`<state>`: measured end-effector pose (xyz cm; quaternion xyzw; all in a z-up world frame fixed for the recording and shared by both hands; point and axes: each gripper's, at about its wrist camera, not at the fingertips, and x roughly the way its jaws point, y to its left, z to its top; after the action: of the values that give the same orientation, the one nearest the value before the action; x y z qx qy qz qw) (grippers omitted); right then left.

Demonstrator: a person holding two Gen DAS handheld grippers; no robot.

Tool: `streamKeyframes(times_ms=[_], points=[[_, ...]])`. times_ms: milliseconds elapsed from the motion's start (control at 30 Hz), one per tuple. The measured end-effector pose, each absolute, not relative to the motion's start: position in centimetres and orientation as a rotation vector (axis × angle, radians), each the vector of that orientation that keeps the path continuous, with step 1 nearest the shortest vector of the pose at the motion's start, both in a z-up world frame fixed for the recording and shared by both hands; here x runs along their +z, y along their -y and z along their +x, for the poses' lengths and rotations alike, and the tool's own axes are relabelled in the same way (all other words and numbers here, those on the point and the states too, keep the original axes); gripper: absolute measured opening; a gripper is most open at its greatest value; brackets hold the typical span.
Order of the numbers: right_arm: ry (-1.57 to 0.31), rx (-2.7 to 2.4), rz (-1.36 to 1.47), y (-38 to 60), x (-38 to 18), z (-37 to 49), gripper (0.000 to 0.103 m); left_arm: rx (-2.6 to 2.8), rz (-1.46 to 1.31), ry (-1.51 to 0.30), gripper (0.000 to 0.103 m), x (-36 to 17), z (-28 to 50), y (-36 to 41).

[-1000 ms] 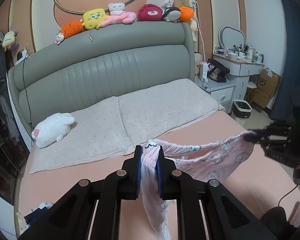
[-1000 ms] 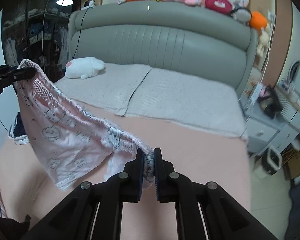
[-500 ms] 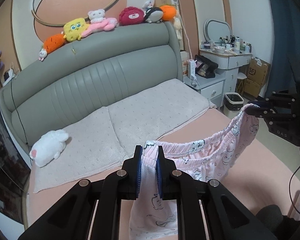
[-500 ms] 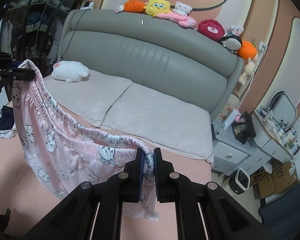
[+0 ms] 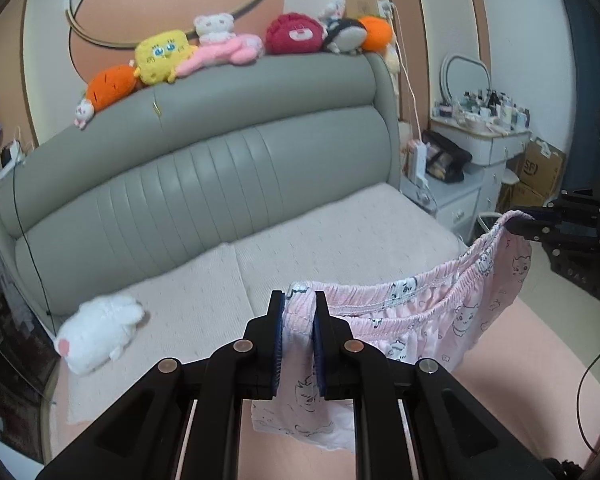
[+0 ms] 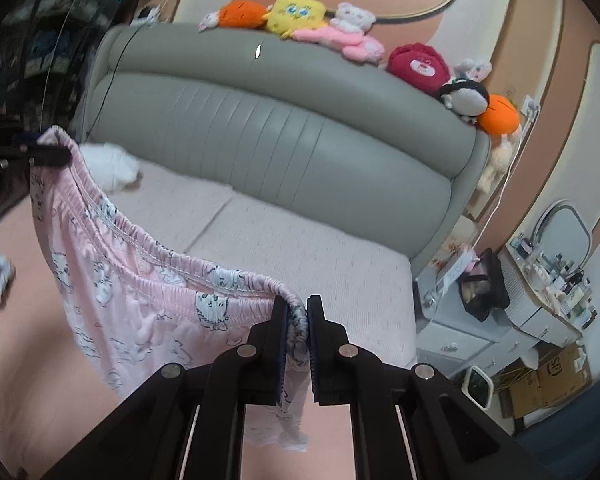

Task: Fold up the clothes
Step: 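Lift the pants by the waistband with both grippers, spreading them apart, then lower the pants flat onto the bed and open both grippers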

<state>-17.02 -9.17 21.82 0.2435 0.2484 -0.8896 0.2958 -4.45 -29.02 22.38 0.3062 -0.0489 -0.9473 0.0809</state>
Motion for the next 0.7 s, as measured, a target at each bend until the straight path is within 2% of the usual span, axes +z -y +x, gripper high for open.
streamKeyframes(times_ms=[133, 300, 500, 700], points=[[-0.551, -2.382, 0.583, 8.6, 25.1, -17.6, 0.007, -2.87, 0.81, 0.235, 0.011, 24.2, -3.7, 29.4], [-0.523, -2.322, 0.59, 6.8, 24.2, -14.9, 0.007, -2.906, 0.817, 0.291, 0.011, 21.9, -0.2, 28.2], [-0.546, -2.186, 0.786, 5.1, 13.3, -9.5, 0.007, -2.907, 0.987, 0.385, 0.011, 12.8, 5.2, 24.4], [-0.523, -1.988, 1.104, 5.0, -0.1, -4.9, 0.007, -2.897, 1.305, 0.17, 0.011, 0.7, 9.6, 23.1]])
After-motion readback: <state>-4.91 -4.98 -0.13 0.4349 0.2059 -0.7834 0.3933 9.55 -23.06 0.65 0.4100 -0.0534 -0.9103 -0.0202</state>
